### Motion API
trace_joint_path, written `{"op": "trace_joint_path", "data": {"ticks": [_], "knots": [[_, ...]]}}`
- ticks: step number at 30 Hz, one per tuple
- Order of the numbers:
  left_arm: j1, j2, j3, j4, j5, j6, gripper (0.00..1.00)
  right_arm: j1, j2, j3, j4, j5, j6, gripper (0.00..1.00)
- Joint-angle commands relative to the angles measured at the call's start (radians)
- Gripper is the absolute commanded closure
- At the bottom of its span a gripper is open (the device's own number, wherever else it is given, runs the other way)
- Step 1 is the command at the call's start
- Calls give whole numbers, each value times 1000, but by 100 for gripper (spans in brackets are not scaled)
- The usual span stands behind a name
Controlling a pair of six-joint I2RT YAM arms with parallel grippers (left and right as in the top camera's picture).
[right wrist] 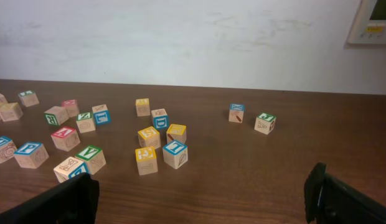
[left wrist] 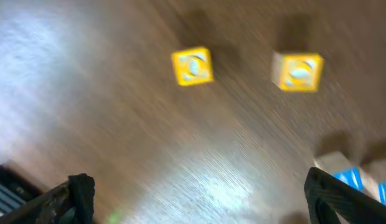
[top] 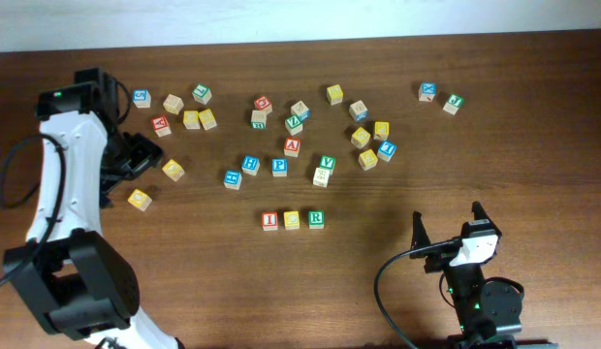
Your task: Spell out ICRA
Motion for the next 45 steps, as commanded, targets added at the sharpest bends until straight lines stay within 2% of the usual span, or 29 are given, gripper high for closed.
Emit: {"op": "trace_joint_path", "data": {"ticks": [1,8,10,20,36,38,40,42,43,45], "knots": [[-70,-10,-5,3,47,71,1,-8,-8,-7,-4,8,-7,2],[-240,-8,-51,66,42,105,1,-8,-8,-7,-4,8,-7,2],[-272,-8,-81,103,-1,105,1,-8,-8,-7,-4,8,-7,2],[-162,-8,-87,142,-32,100,1,-8,-8,-7,-4,8,-7,2],[-161,-8,-87,142,-32,101,1,-8,-8,-7,-4,8,-7,2],[-161,-8,-87,142,-32,101,1,-7,-8,-7,6,-61,16,2],[-161,-8,-87,142,-32,100,1,-7,-8,-7,76,-379,125,2],[-161,-8,-87,142,-32,101,1,-7,-8,-7,178,-596,165,2],[-161,-8,-87,142,-32,100,1,-7,-8,-7,239,-669,169,2],[-161,-8,-87,142,-32,101,1,-8,-8,-7,421,-651,308,2]]}}
